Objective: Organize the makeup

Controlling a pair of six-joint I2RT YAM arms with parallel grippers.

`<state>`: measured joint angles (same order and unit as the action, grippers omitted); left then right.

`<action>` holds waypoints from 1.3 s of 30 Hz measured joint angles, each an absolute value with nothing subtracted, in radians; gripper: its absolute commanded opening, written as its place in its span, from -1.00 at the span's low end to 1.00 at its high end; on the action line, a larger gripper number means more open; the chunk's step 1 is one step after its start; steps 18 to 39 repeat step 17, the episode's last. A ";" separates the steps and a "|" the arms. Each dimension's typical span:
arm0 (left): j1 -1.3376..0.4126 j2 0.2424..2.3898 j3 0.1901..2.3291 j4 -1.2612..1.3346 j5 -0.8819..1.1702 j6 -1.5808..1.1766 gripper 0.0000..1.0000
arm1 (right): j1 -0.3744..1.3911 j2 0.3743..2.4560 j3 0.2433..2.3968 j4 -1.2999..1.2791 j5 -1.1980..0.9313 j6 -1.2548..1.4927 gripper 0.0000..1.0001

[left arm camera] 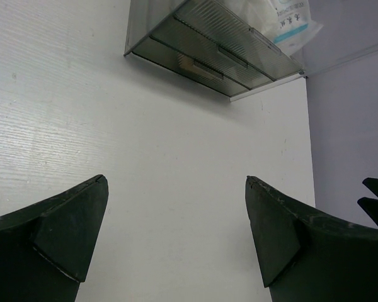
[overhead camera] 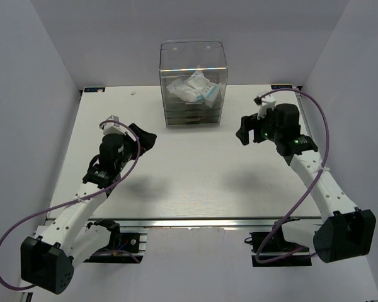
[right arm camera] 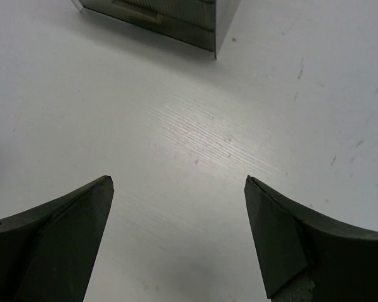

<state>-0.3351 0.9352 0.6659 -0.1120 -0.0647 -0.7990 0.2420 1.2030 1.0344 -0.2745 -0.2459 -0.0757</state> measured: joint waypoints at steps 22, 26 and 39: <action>-0.335 0.839 0.672 -0.073 -0.014 -0.717 0.97 | 0.117 1.067 0.923 -0.313 -0.173 0.052 0.79; -0.335 0.839 0.672 -0.073 -0.014 -0.717 0.97 | 0.117 1.067 0.923 -0.313 -0.173 0.052 0.79; -0.335 0.839 0.672 -0.073 -0.014 -0.717 0.97 | 0.117 1.067 0.923 -0.313 -0.173 0.052 0.79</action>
